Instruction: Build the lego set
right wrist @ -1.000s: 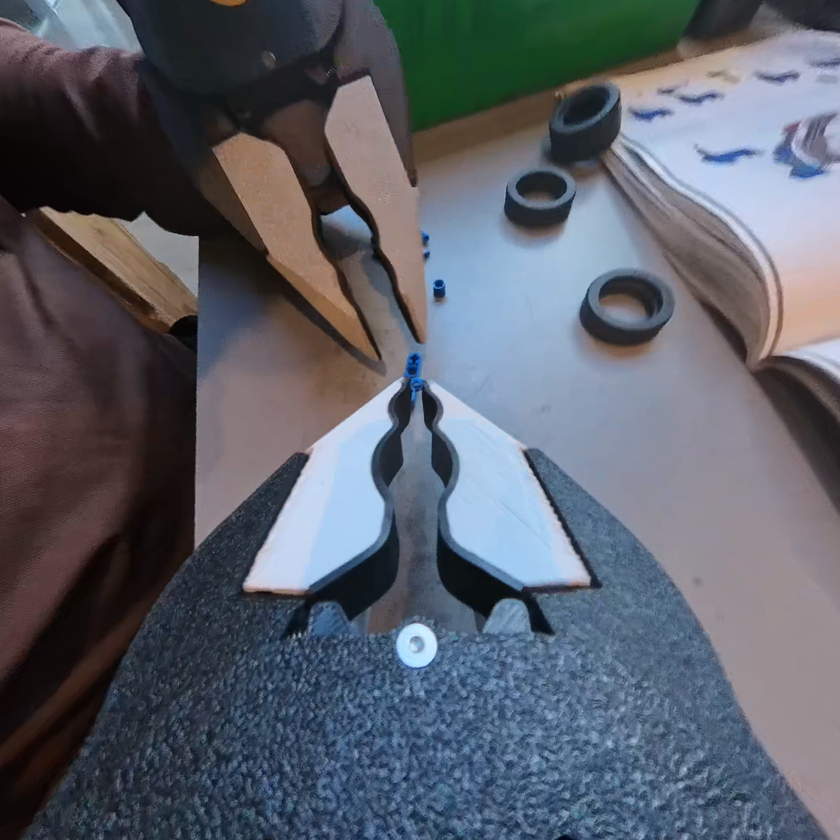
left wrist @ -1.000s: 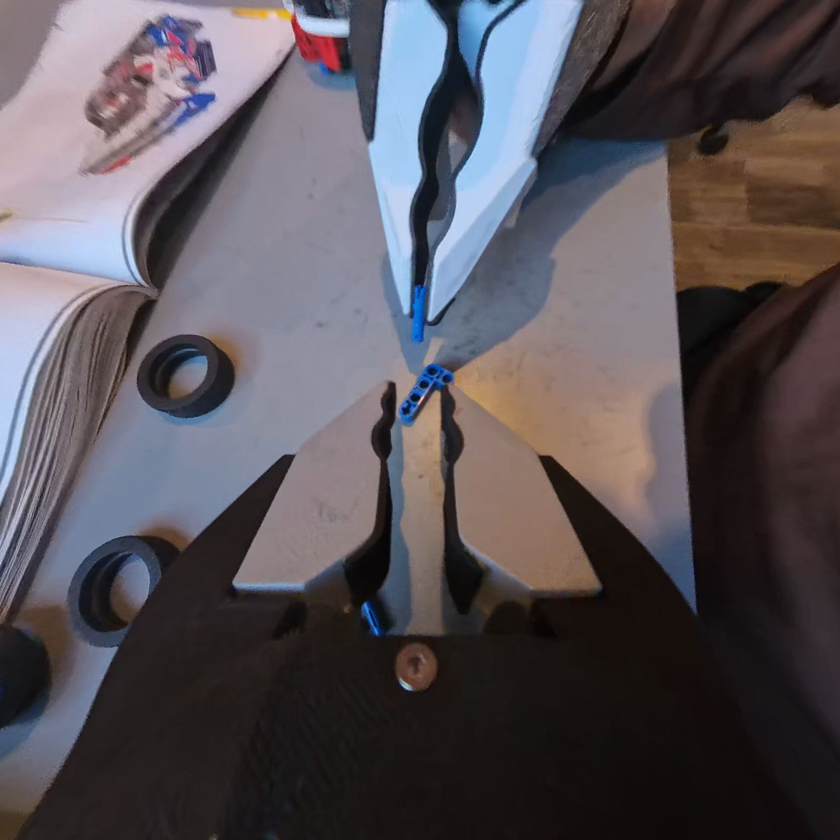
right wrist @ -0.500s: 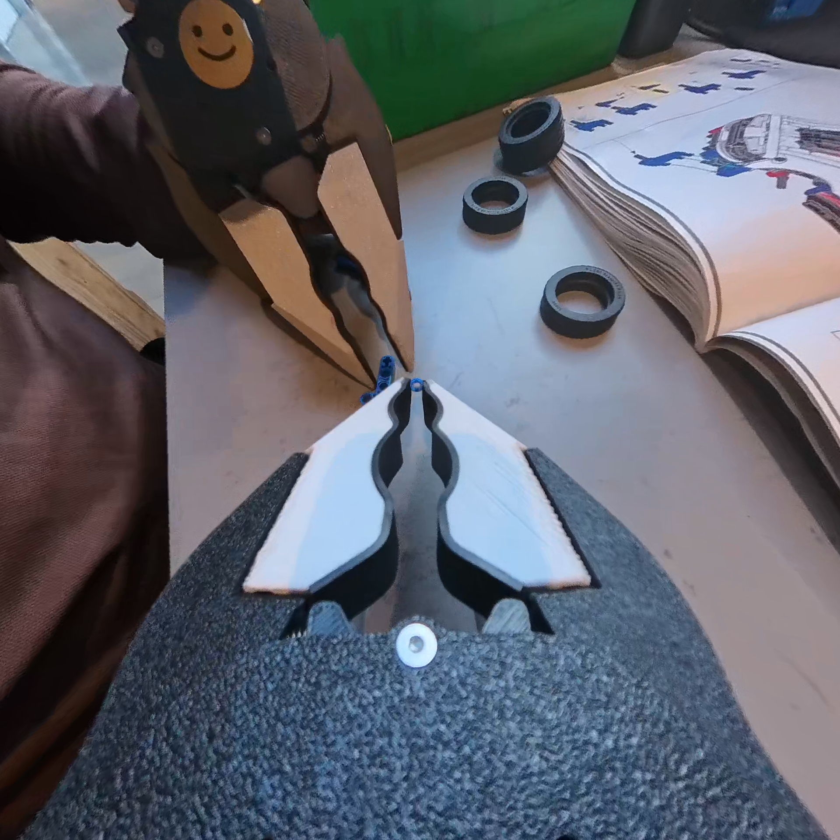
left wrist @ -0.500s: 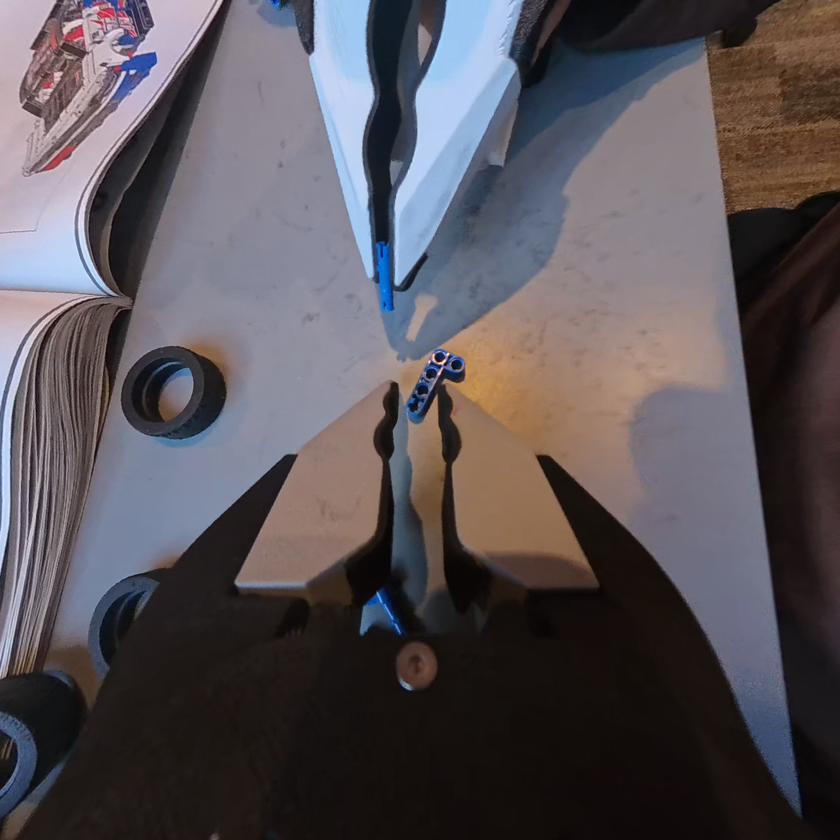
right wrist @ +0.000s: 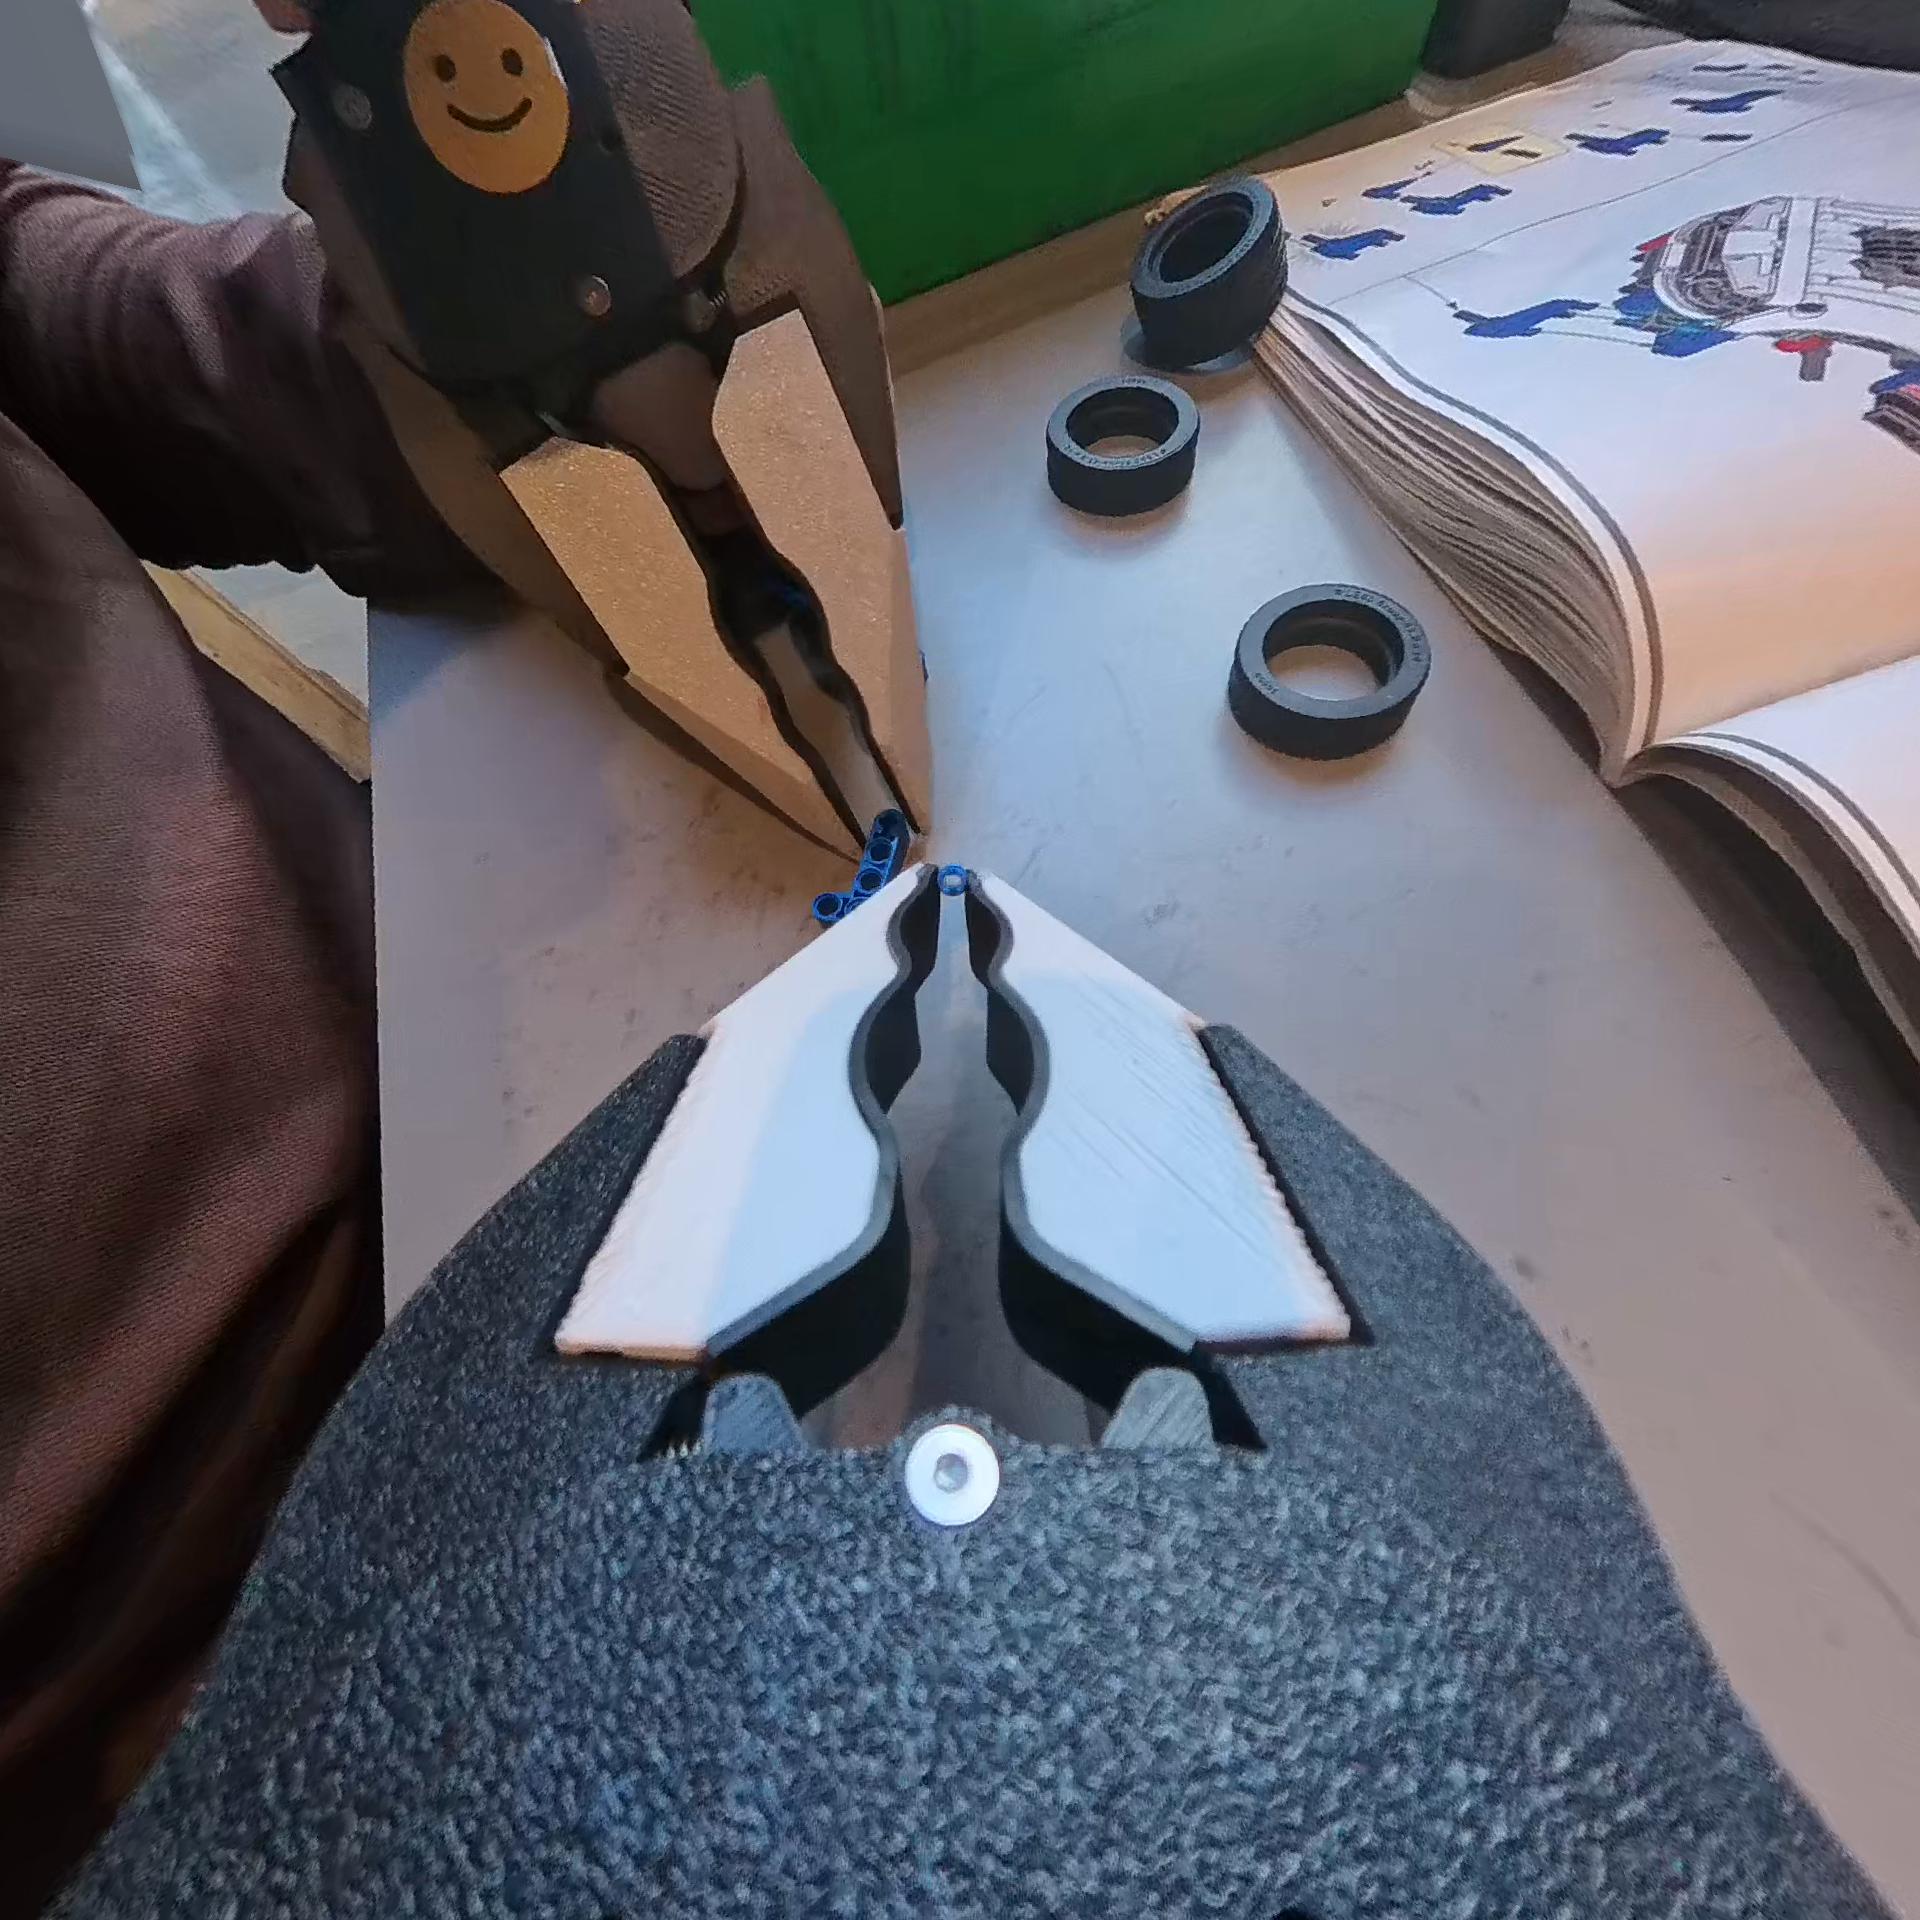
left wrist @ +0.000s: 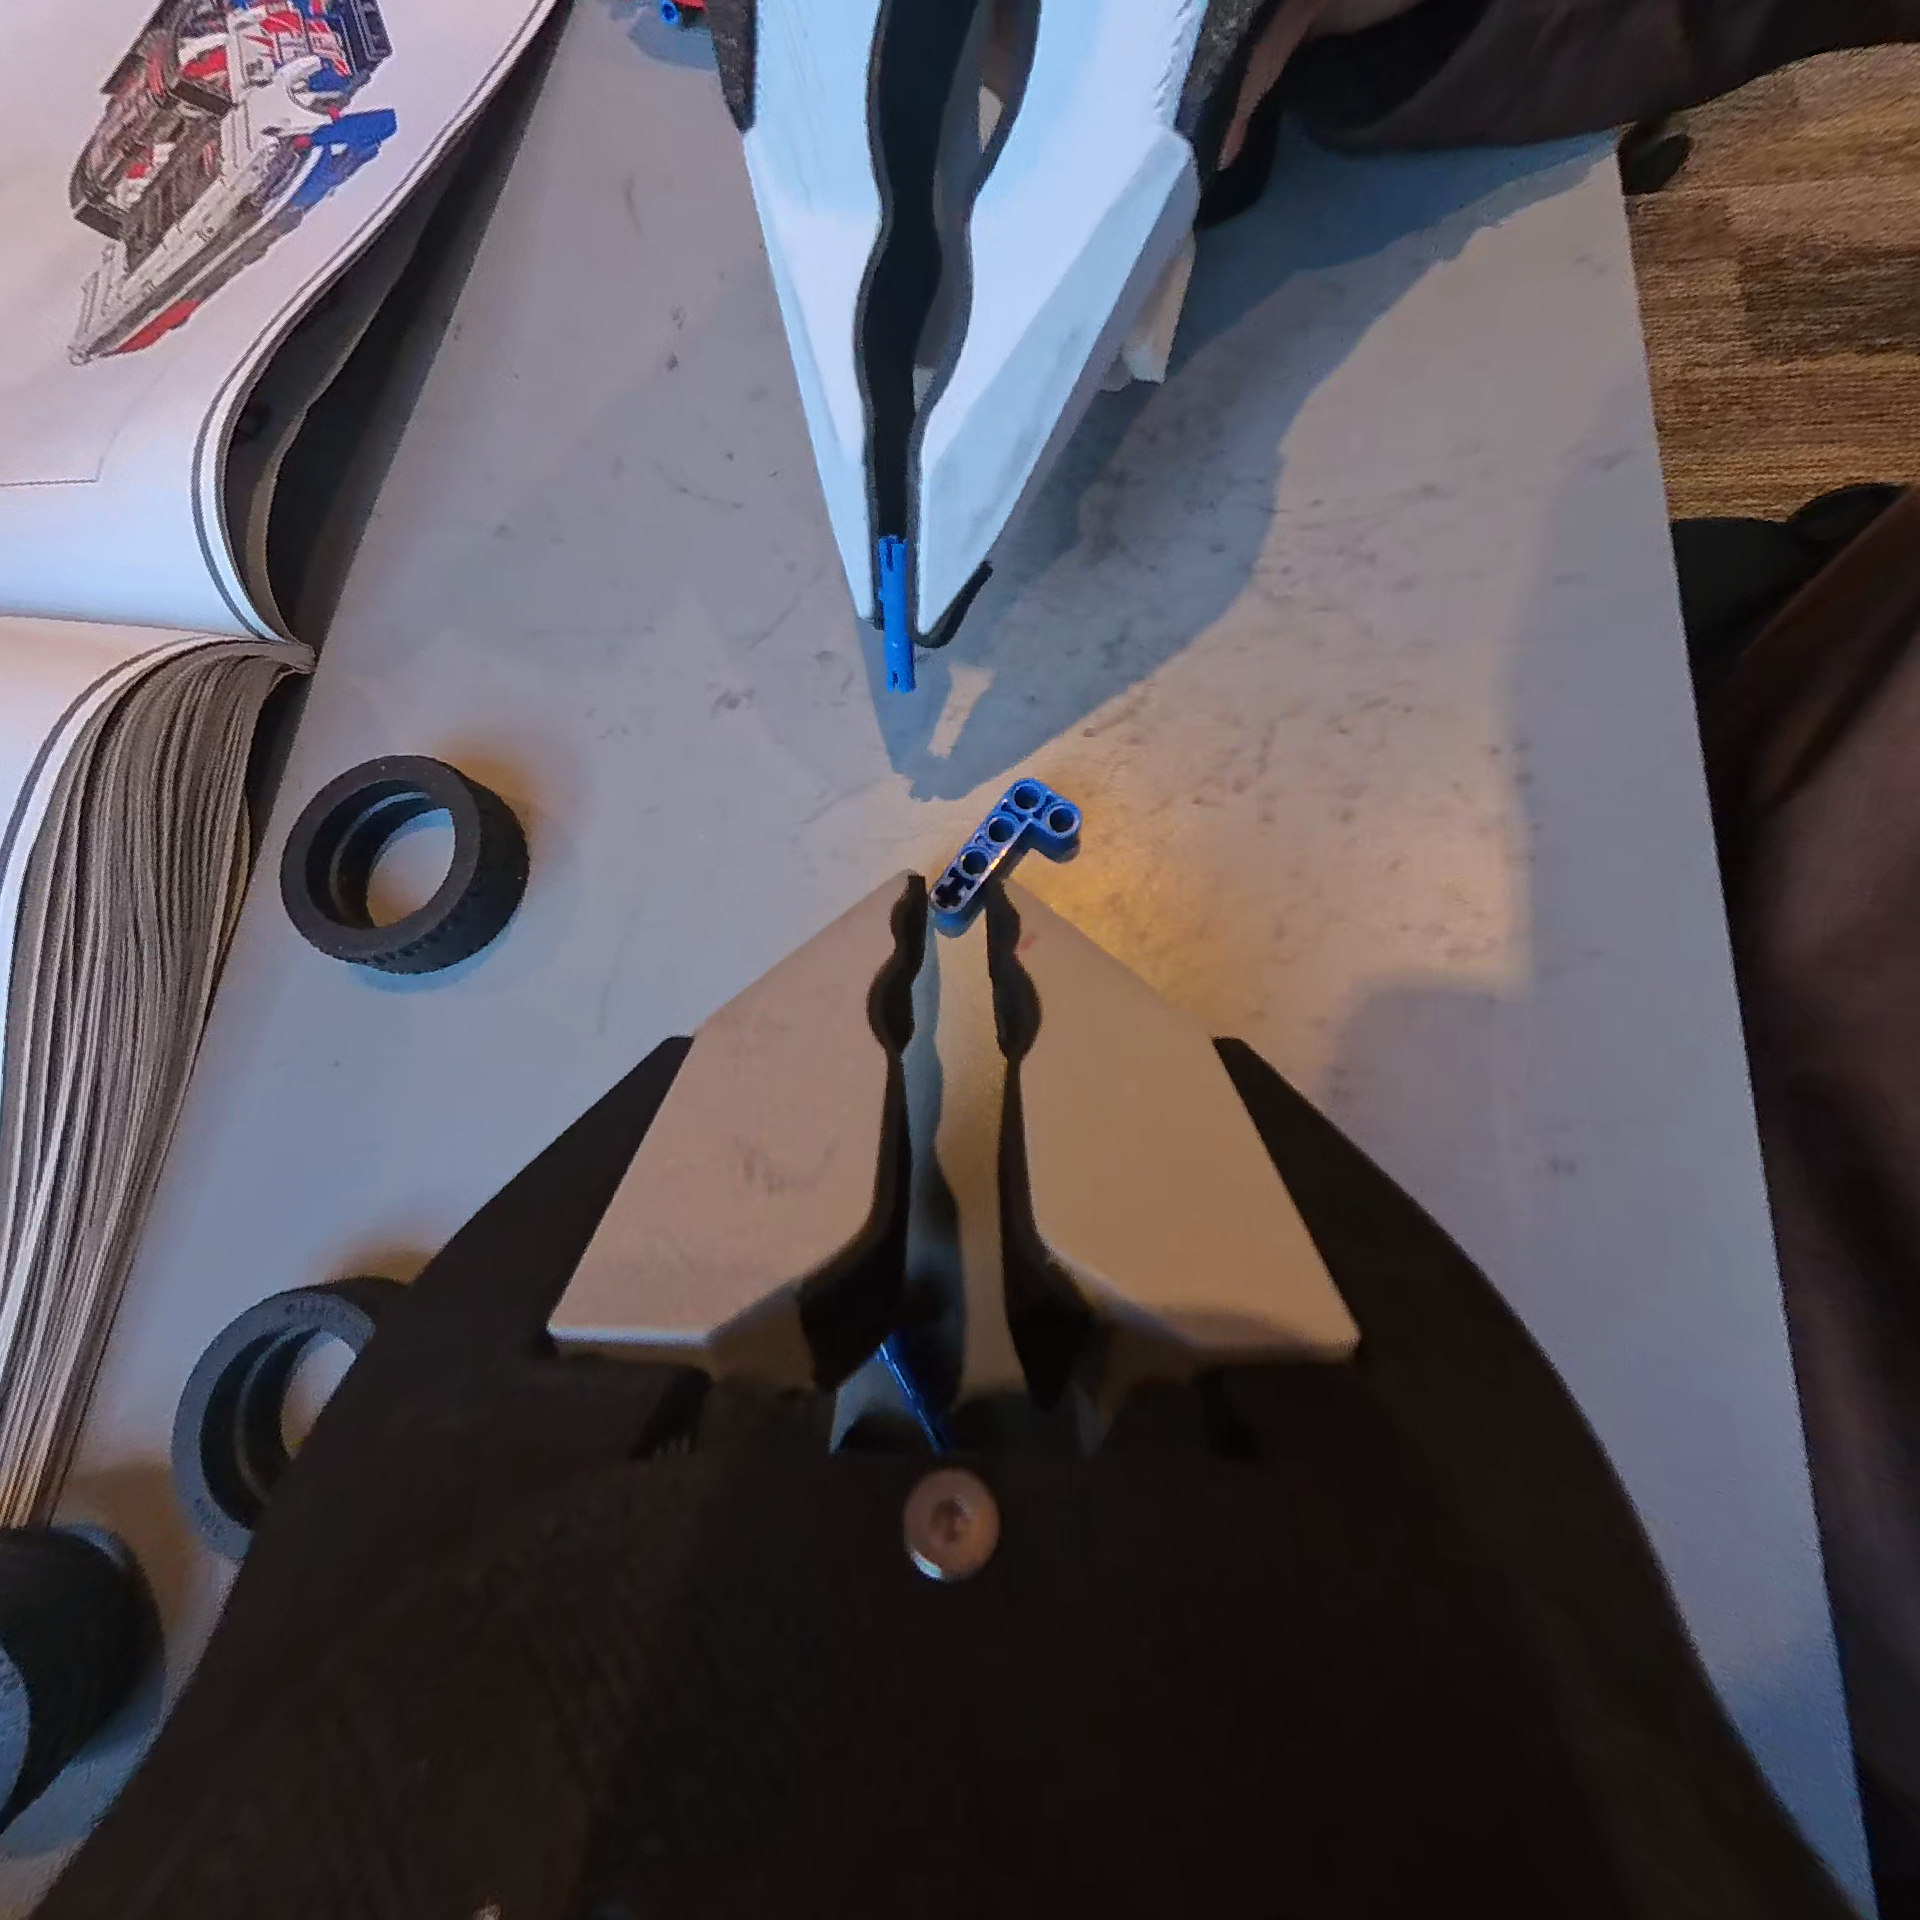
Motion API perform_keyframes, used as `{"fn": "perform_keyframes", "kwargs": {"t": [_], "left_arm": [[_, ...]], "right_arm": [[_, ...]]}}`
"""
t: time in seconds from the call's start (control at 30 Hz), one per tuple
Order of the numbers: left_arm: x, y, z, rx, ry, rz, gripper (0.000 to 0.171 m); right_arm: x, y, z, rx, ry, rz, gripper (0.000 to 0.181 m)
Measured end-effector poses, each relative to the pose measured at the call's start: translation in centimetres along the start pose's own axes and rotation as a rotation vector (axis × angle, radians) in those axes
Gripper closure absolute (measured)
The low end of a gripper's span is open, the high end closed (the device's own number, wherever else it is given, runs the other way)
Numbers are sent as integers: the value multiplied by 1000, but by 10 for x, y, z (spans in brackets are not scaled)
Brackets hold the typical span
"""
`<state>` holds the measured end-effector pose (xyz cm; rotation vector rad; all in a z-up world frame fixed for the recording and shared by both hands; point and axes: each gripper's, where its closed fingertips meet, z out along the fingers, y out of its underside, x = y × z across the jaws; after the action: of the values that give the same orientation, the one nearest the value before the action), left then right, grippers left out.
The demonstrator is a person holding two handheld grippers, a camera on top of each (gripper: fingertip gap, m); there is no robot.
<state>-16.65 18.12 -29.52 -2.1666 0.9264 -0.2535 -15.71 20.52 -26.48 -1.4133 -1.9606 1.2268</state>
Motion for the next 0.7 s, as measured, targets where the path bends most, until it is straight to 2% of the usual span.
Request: {"fn": "perform_keyframes", "kwargs": {"t": [0.23, 0.7], "left_arm": [[0, -2, 2, 3, 2, -6, 163], [2, -5, 5, 8, 0, 7, 166]], "right_arm": [[-7, 7, 0, -42, 15, -28, 177], [-8, 10, -5, -36, 23, -19, 177]]}}
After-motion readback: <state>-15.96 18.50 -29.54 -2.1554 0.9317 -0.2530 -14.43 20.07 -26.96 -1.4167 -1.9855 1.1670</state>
